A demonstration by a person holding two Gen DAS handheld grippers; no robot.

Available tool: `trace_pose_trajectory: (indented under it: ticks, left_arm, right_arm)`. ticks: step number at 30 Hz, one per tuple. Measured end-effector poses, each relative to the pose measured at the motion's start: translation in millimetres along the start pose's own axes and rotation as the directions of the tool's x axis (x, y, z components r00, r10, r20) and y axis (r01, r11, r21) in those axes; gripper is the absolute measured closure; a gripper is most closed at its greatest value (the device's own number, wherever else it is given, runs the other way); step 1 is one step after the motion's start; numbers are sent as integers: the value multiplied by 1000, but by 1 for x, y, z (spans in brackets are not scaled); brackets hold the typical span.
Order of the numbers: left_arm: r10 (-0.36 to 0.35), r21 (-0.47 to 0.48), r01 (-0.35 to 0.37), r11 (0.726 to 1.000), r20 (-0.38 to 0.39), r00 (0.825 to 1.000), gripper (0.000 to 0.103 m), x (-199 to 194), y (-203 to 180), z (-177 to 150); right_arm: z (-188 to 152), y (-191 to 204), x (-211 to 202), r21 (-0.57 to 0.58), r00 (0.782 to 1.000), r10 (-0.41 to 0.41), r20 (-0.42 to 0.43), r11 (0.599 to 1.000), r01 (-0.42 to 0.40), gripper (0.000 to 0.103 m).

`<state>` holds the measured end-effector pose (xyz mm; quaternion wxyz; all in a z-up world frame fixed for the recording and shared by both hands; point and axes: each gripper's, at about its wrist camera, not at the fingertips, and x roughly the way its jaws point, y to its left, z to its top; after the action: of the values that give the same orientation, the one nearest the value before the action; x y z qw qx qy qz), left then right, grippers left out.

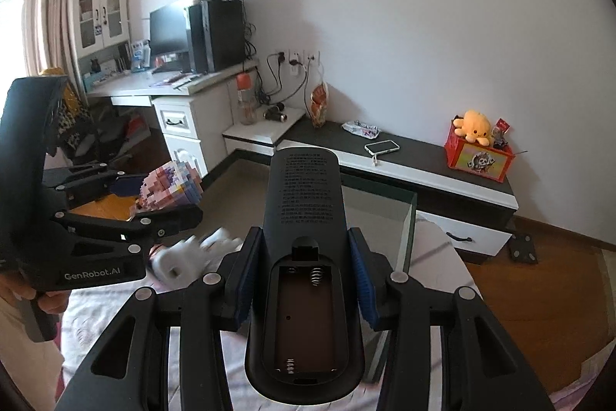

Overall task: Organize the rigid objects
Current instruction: 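Lower the block figure and black case into the pink box and open both tools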

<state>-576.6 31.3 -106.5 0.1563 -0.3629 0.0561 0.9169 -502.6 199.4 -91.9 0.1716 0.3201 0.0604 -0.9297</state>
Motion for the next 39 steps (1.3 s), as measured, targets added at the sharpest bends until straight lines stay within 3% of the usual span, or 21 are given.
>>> trace_pose_trajectory:
  ticks: [8,18,26,33,37,39]
  left_arm:
    - [50,11,-49,999,-120,992,45,64,12,13]
    - [95,45,-87,995,-231,968,45,106,12,3]
    - [108,59,-95,994,-266,958,44,113,8,1]
    - [145,55,-135,989,-239,960,19,99,13,-2]
    - [145,45,-138,989,-206,968,15,76,14,-5]
    - [144,48,-138,989,-175,974,14,59,12,-8]
  right_arm:
    - [6,-11,68,5,991,7,-136,1000,-6,58]
    - [-2,-12,121,-9,960,-4,-281,1000,1,58]
    - [-6,-12,126,14,951,-7,-309,1000,12,58]
    - [-7,-11,115,46,956,20,-293,999,-7,57]
    - [-3,-7,95,51,968,8,-250,999,5,39]
    - [-2,-3,83,56,974,18,-225,998,-5,39]
